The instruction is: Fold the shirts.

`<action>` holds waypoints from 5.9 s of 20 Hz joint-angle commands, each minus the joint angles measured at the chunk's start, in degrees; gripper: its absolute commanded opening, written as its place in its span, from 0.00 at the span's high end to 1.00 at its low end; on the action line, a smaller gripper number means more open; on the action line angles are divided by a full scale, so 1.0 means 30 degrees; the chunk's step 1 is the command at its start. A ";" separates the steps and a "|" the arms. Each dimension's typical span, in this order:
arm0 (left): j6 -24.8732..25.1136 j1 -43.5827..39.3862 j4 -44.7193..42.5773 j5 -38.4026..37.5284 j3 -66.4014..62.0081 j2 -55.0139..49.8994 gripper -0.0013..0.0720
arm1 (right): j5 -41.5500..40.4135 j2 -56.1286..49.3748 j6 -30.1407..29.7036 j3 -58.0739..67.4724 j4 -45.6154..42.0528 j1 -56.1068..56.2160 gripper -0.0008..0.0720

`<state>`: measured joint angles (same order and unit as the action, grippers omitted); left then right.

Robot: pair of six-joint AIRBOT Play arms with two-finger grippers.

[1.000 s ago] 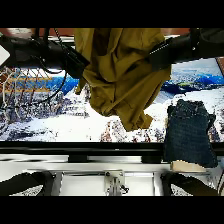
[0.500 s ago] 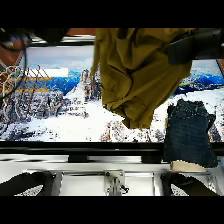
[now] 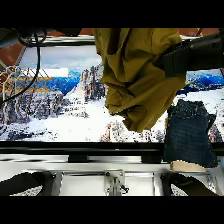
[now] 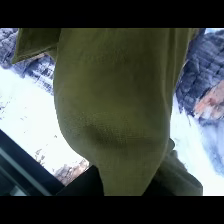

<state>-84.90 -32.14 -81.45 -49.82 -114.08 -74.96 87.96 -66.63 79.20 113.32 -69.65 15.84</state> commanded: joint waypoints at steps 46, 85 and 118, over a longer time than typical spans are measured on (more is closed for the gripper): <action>0.0554 0.2280 -0.3053 -0.8153 0.0080 0.0058 0.38 | -0.7730 -0.0255 1.0061 0.0058 -1.7092 -2.3751 0.91; 0.0568 0.2251 -0.2339 -0.5377 0.0080 -0.1996 0.38 | 0.5493 0.1967 1.1096 0.0036 0.7614 -2.8472 0.31; -0.2943 0.2157 -0.4197 -1.3478 0.0342 -0.5814 0.33 | 0.1530 -1.0608 0.4058 0.0036 -0.1843 -0.1435 0.29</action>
<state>-93.89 -25.69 -94.06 -89.95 -113.08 -92.36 92.49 -98.43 91.42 113.38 -75.11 11.46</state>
